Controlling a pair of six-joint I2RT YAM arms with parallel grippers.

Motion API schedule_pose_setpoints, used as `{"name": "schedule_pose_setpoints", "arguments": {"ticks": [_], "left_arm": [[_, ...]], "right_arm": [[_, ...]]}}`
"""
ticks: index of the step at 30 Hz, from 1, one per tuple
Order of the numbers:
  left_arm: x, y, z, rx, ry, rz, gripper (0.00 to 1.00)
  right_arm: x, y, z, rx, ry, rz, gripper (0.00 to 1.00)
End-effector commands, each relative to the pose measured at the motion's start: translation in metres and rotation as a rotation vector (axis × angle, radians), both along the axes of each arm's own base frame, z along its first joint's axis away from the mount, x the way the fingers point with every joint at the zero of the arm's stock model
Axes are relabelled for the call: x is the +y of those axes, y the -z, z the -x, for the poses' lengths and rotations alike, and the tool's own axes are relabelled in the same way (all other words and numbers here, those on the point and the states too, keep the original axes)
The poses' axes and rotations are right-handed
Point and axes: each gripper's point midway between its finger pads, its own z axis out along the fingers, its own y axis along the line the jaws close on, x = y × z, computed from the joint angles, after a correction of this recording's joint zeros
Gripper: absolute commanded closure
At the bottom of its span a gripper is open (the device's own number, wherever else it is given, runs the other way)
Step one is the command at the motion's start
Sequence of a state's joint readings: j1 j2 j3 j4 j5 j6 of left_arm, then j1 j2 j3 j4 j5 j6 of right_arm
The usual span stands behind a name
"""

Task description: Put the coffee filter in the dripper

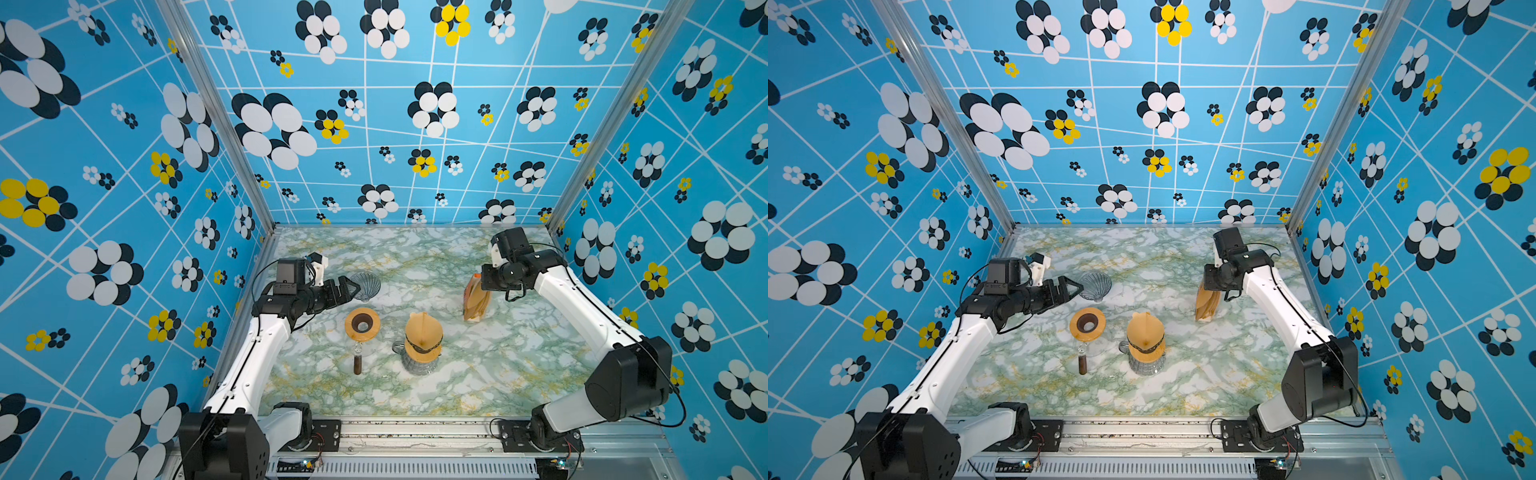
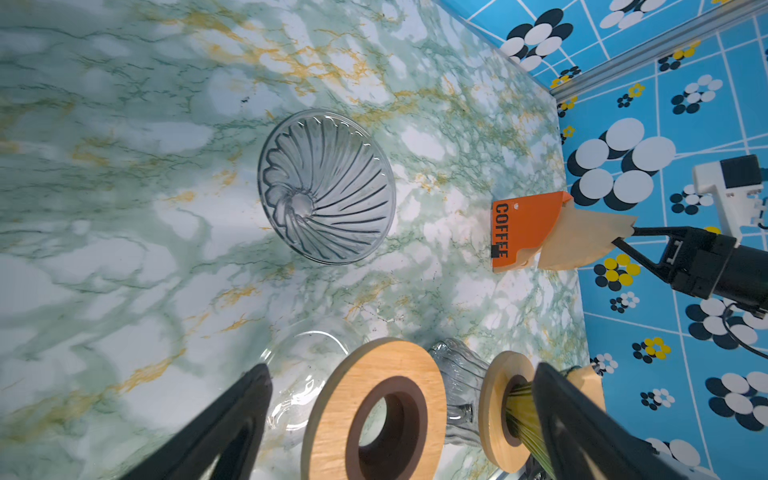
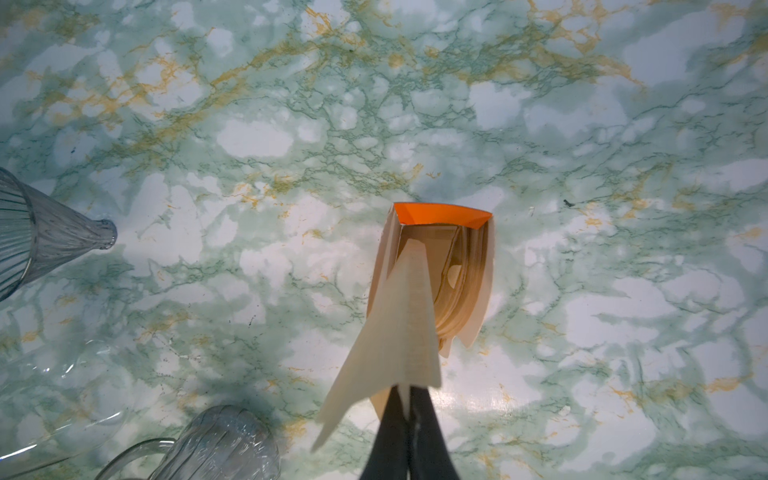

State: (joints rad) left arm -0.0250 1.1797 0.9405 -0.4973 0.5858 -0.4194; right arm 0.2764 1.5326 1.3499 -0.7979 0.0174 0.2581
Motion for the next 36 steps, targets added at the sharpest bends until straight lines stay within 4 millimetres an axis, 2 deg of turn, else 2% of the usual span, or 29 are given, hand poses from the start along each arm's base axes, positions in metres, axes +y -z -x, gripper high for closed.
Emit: {"name": "schedule_pose_setpoints", "arguments": {"ticks": [1, 5, 10, 16, 23, 26, 32, 36], "left_arm": [[0.009, 0.005, -0.010, 0.039, -0.050, -0.017, 0.01], [0.015, 0.022, -0.017, 0.088, -0.088, -0.019, 0.01], [0.016, 0.032, -0.023, 0.113, -0.102, -0.014, 0.01], [0.021, 0.044, -0.031, 0.127, -0.140, -0.018, 0.01], [0.025, 0.059, -0.046, 0.157, -0.173, -0.024, 0.10], [0.017, 0.064, -0.054, 0.167, -0.136, 0.006, 0.17], [0.011, 0.077, -0.065, 0.224, -0.095, 0.028, 0.27], [0.011, 0.082, -0.070, 0.253, -0.085, 0.008, 0.34]], "right_arm": [[-0.003, 0.014, -0.006, 0.010, 0.000, 0.008, 0.94], [-0.005, 0.020, -0.011, 0.013, -0.004, 0.019, 0.92], [-0.006, 0.024, -0.011, 0.022, -0.014, 0.030, 0.73], [-0.003, 0.006, 0.001, -0.027, -0.026, -0.012, 0.66], [0.033, -0.030, 0.037, -0.109, -0.140, -0.272, 0.49], [0.043, -0.042, 0.053, -0.124, -0.178, -0.358, 0.38], [0.051, -0.059, 0.079, -0.155, -0.229, -0.444, 0.11], [0.055, -0.069, 0.094, -0.159, -0.264, -0.486, 0.01]]}}
